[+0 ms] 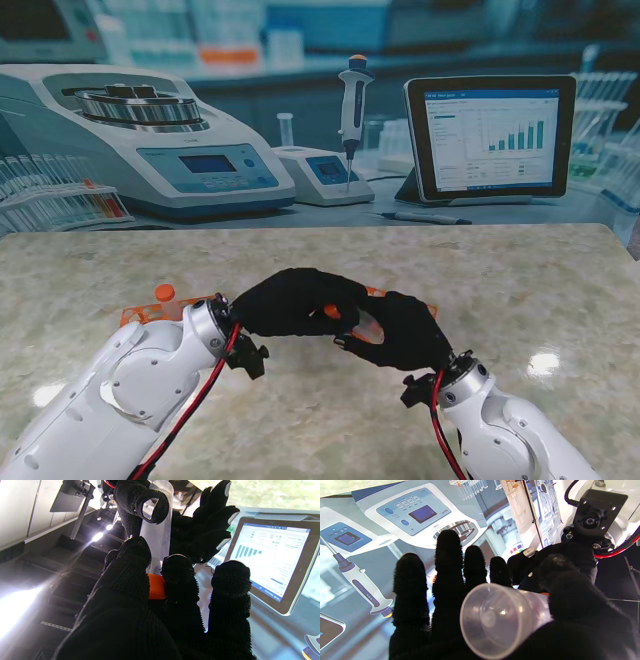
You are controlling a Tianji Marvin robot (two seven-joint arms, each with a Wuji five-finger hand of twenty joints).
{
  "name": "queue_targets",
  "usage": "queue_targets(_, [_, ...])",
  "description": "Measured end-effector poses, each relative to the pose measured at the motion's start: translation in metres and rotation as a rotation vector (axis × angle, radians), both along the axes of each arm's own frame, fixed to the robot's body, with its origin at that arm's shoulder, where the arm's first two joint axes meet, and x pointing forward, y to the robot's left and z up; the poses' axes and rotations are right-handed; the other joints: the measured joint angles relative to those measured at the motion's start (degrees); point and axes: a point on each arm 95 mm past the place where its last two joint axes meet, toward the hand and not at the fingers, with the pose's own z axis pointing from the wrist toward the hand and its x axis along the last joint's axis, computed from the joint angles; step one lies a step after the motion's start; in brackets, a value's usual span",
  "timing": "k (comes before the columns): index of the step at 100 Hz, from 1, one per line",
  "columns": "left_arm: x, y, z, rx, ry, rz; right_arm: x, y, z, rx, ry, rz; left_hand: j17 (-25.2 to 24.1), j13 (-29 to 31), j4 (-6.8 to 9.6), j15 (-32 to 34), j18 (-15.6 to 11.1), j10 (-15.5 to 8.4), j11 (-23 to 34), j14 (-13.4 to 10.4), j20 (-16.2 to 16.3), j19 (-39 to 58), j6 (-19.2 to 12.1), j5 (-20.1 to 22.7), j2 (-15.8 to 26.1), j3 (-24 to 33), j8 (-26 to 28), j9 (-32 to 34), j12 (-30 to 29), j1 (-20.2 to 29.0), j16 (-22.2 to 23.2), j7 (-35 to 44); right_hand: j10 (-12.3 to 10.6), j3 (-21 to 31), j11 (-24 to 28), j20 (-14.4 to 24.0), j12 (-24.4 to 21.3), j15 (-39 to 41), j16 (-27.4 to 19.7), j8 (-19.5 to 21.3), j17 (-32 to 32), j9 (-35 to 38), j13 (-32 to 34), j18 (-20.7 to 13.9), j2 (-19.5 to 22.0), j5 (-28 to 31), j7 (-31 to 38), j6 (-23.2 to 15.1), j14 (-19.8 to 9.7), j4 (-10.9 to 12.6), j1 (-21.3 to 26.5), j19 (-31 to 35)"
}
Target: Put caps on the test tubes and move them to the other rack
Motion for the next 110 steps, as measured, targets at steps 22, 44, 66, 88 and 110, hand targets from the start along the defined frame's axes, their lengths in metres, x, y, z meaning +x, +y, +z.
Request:
queue_targets(22, [0.000, 0.007, 0.003, 0.008, -0.001, 0.015, 0.002, 0.000, 0.000, -0.011, 0.007, 0.001, 0.0, 0.1, 0.00, 0.0, 0.0, 2.7, 0.0, 0.8, 0.3, -0.1, -0.1, 0.1, 0.0, 0.1, 1.3, 0.2, 0.0, 0.0, 0.0, 0.1, 0.0, 0.0, -0.7, 0.0, -1.1, -2.0, -1.4, 0.1, -3.2, -2.3, -2.2, 1.2, 0.0, -0.1, -2.2, 0.0, 0.7, 0.0, -1.0, -1.3])
queue_targets(44, [0.001, 0.011, 0.004, 0.011, -0.003, 0.030, 0.003, 0.000, 0.000, -0.014, 0.012, -0.002, 0.0, 0.6, 0.00, 0.0, 0.1, 4.6, 0.0, 1.1, 0.3, -0.1, -0.4, 0.7, 0.0, 0.4, 2.3, 0.7, 0.0, 0.0, 0.0, 0.1, 0.3, -1.3, -1.2, -0.1, -2.2, -3.3, -2.0, 0.1, -4.5, -2.9, -3.7, 1.3, 0.0, -0.1, -3.5, 0.0, 1.1, 0.0, -1.6, -1.9])
queue_targets(66, [0.002, 0.014, 0.005, 0.011, -0.005, 0.042, 0.004, -0.001, 0.000, -0.020, 0.016, -0.006, 0.0, 0.8, 0.00, 0.6, 0.1, 6.4, 0.0, 1.1, 0.3, -0.1, -0.5, 1.2, 0.0, 0.4, 2.5, 1.1, 0.0, 0.0, 0.0, 0.1, 0.6, -2.1, -2.0, -0.1, -2.7, -4.4, -2.4, 0.1, -5.9, -4.3, -5.2, 1.3, 0.0, -0.1, -5.1, 0.0, 1.3, 0.0, -1.7, -2.2])
queue_targets(88, [0.001, 0.018, 0.009, 0.028, -0.011, 0.045, 0.005, -0.001, -0.001, -0.035, 0.021, -0.010, 0.1, 0.8, 0.00, 0.6, 0.2, 7.1, 0.0, 1.2, 0.3, -0.3, -0.5, 1.4, 0.0, 0.6, 3.1, 1.1, 0.0, 0.0, 0.0, 0.1, 1.1, -2.9, -3.0, -0.7, -3.9, -6.1, -3.4, 0.1, -8.7, -6.5, -8.1, 1.9, 0.0, -0.1, -6.5, -1.0, 2.0, 0.1, -2.3, -4.4])
queue_targets(110, [0.002, 0.021, 0.011, 0.037, -0.022, 0.053, 0.006, -0.002, -0.002, -0.035, 0.021, -0.014, 0.2, 0.8, 0.00, 0.6, 0.3, 7.2, 0.0, 1.4, 0.3, -0.8, -0.5, 1.8, 0.0, 0.7, 3.2, 1.1, 0.0, 0.0, 0.0, 0.1, 1.1, -2.9, -3.6, -0.7, -4.7, -6.7, -4.7, -0.7, -9.6, -7.2, -9.2, 2.0, 0.0, -0.1, -7.2, -1.0, 2.5, 0.1, -2.3, -4.7])
